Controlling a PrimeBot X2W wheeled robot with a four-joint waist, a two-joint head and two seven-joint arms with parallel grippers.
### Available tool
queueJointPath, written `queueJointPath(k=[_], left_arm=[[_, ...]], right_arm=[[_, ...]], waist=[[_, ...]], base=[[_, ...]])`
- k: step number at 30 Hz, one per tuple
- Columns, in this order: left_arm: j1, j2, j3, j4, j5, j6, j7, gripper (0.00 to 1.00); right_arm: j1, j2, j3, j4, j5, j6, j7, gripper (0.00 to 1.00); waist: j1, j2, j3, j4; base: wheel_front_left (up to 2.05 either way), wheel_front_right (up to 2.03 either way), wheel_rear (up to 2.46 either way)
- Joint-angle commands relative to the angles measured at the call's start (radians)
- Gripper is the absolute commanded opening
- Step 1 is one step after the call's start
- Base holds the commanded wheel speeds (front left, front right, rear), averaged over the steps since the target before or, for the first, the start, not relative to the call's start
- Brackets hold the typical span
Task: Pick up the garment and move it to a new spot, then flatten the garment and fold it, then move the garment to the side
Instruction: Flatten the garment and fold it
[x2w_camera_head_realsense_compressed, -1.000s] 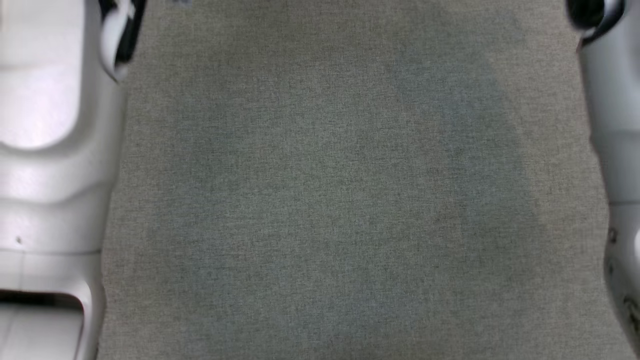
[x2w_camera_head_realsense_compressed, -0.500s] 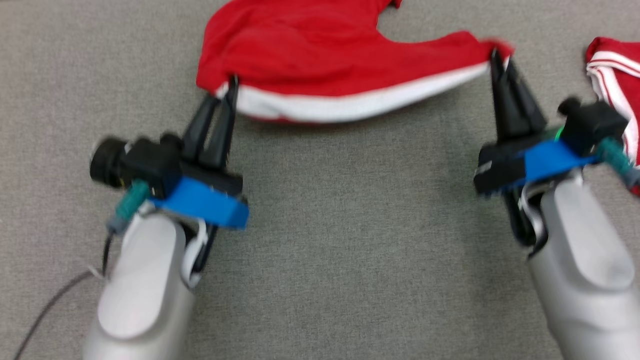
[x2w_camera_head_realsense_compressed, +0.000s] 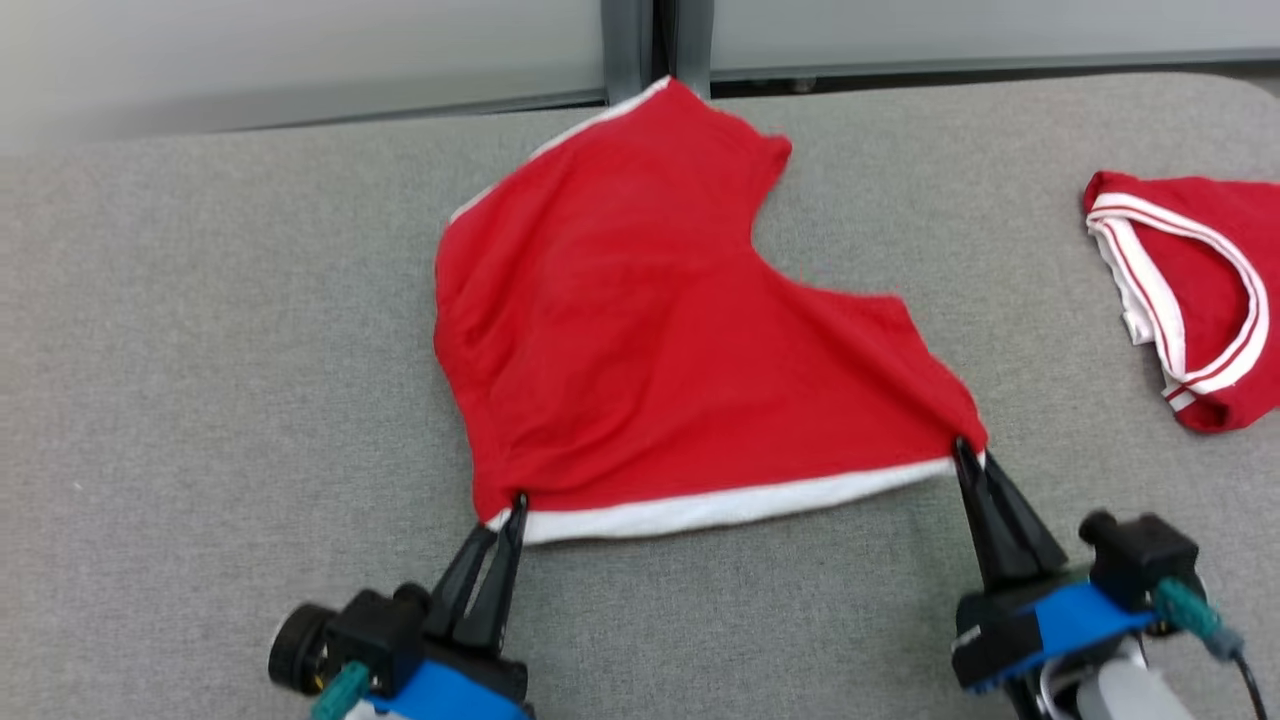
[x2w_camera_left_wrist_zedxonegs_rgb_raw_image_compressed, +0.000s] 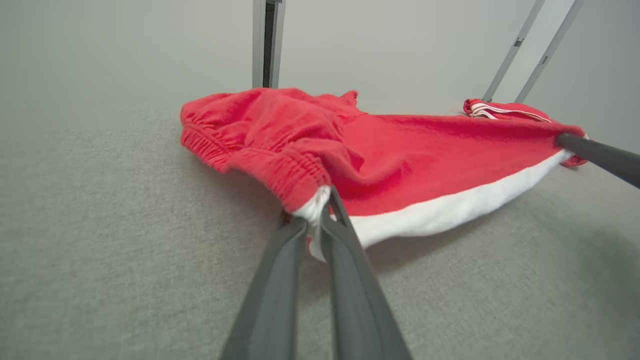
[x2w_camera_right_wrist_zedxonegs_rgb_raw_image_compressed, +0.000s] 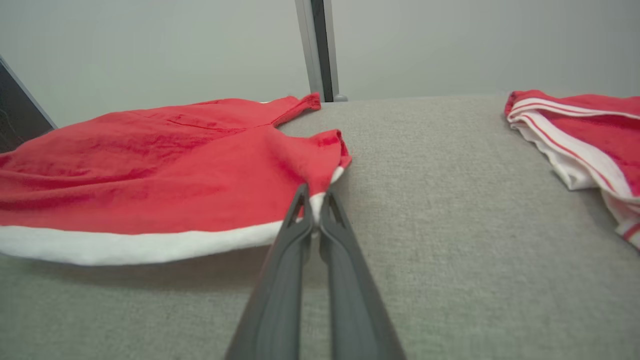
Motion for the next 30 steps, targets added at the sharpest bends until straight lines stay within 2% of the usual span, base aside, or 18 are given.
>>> queueJointPath(k=[1, 8, 16, 21, 30], left_arm=[[0.040, 0.002, 0.008, -0.012, -0.002, 0.006, -0.002, 0.00], [0.159, 0.011, 0.008, -0.033, 0.000, 0.005, -0.002, 0.00], [0.213, 0.007, 0.009, -0.045, -0.008, 0.003, -0.002, 0.00], [0.166, 0.003, -0.011, -0.045, 0.007, -0.006, -0.002, 0.00], [0.045, 0.015, -0.041, -0.028, 0.037, -0.019, -0.002, 0.00]], right_arm=[[0.060, 0.005, -0.002, -0.017, 0.007, 0.000, 0.000, 0.00], [0.212, 0.035, -0.016, -0.082, 0.017, 0.000, 0.020, 0.00], [0.314, 0.060, -0.094, -0.160, 0.000, 0.000, 0.060, 0.00], [0.257, 0.040, -0.114, -0.183, -0.043, 0.000, 0.078, 0.00], [0.087, -0.002, -0.115, -0.124, -0.069, 0.000, 0.102, 0.00]], waist=[[0.0003, 0.0000, -0.033, 0.003], [0.0003, 0.0000, -0.087, 0.003], [0.0003, 0.0000, -0.110, 0.015], [0.0003, 0.0000, -0.108, 0.025], [0.0003, 0.0000, -0.071, 0.080]], base=[[0.00, 0.00, 0.00], [0.00, 0.00, 0.00], [0.00, 0.00, 0.00], [0.00, 0.00, 0.00], [0.00, 0.00, 0.00]])
